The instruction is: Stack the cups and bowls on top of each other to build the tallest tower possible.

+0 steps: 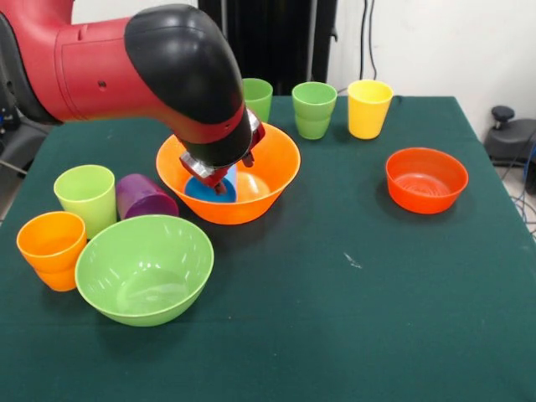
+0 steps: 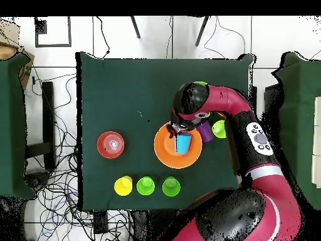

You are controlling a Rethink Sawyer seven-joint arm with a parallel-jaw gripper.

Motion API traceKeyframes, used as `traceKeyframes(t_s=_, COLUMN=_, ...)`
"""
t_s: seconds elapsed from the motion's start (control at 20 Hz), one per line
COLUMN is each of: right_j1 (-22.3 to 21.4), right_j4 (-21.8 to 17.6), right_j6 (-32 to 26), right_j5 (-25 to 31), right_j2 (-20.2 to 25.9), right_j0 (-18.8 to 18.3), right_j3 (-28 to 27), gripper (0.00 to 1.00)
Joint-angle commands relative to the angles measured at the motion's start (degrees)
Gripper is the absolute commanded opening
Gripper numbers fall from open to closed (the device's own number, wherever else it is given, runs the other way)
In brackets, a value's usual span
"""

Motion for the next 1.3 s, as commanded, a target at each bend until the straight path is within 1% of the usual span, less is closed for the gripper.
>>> traceKeyframes(t_s=0.05, right_j1=2.0, right_j4=-4.4, right_j6=-11.4, right_j5=-0.4, right_j2=2.1, right_j0=2.5, right_j3=-4.5, gripper=1.00)
traceKeyframes(t_s=0.4, right_j1=3.2, right_j4=-4.4, right_j6=-11.4, right_j5=4.2, right_j2=1.3, right_j0=4.3, right_j3=-7.1, gripper=1.00)
traceKeyframes(t_s=0.65, right_j1=4.1, right_j4=-5.0, right_j6=-12.1, right_j5=7.9, right_j2=0.5, right_j0=6.3, right_j3=-9.7, gripper=1.00)
traceKeyframes(t_s=0.95, right_j1=4.4, right_j4=-6.2, right_j6=-13.2, right_j5=11.9, right_j2=-0.1, right_j0=7.8, right_j3=-11.3, gripper=1.00)
traceKeyframes(t_s=1.1, right_j1=4.6, right_j4=-6.8, right_j6=-13.9, right_j5=12.7, right_j2=0.0, right_j0=8.0, right_j3=-11.7, gripper=1.00)
traceKeyframes(t_s=1.15, right_j1=4.2, right_j4=-6.8, right_j6=-13.9, right_j5=12.0, right_j2=0.1, right_j0=7.6, right_j3=-11.0, gripper=1.00)
traceKeyframes(t_s=1.3, right_j1=4.2, right_j4=-4.9, right_j6=-12.5, right_j5=10.0, right_j2=1.3, right_j0=6.5, right_j3=-10.1, gripper=1.00)
